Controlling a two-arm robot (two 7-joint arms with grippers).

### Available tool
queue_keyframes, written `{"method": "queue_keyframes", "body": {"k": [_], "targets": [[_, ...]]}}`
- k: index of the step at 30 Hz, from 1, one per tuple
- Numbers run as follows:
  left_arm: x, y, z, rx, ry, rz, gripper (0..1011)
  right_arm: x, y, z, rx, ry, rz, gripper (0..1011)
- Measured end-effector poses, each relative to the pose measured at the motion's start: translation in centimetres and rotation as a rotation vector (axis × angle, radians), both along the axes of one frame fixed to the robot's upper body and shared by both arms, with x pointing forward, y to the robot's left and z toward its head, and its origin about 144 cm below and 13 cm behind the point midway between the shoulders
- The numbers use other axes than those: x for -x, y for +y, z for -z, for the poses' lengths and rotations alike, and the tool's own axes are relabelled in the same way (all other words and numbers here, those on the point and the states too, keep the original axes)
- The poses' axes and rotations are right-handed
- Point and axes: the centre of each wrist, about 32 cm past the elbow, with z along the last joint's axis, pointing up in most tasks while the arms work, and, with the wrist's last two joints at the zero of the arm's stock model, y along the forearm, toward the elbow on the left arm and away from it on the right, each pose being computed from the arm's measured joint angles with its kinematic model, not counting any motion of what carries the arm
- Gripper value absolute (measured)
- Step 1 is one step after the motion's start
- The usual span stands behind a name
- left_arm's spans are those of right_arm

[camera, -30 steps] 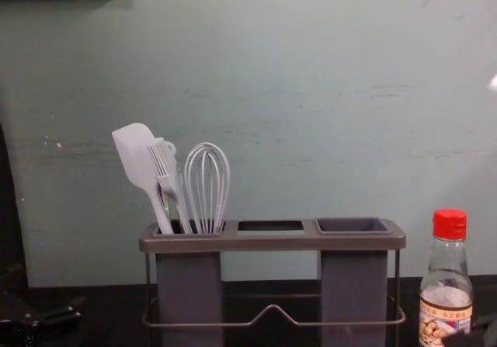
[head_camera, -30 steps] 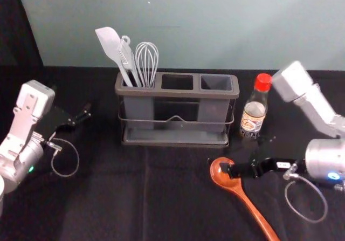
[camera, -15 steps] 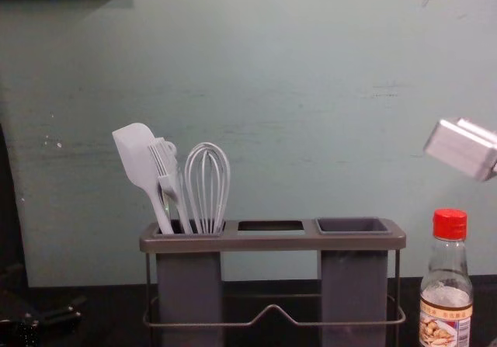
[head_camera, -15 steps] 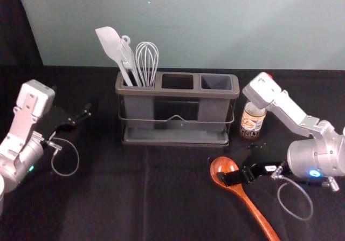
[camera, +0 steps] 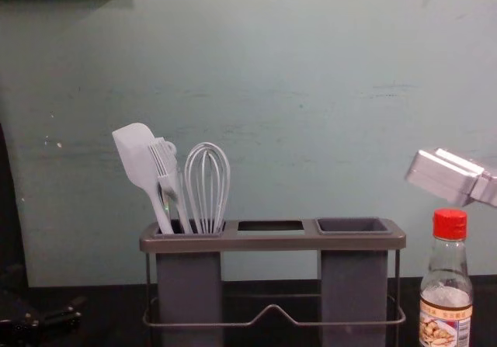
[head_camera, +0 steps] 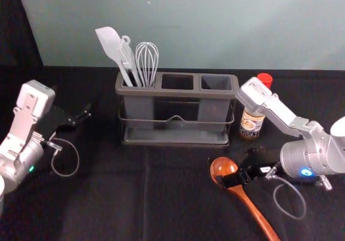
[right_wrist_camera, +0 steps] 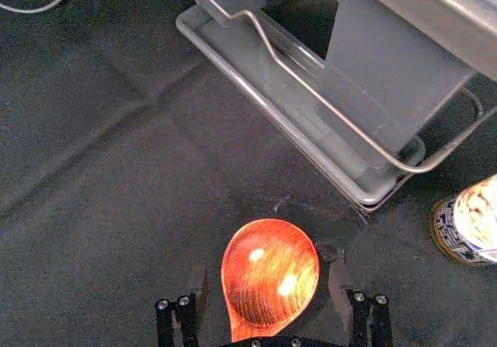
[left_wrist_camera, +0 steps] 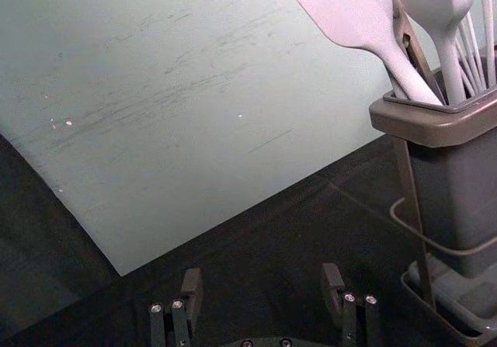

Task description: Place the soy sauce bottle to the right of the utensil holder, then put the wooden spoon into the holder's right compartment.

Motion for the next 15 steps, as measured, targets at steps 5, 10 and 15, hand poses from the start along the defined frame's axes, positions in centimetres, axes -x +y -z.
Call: {"method": "queue_keyframes", "body": {"k": [5, 10, 15], "targets": [[0.00, 0.00, 0.00, 0.000, 0.000, 0.000, 1005, -0.39, 0.28, 0.33, -0.006, 0.015, 0.004, 1002], [0.00, 0.00, 0.00, 0.000, 0.000, 0.000, 1005, -0.78, 0.56, 0.56, -0.009, 0.023, 0.011, 1002], [0.00, 0.00, 0.00, 0.000, 0.000, 0.000, 1005, -1.06, 0.85, 0.70, 0.002, 0.020, 0.009, 1002]]}}
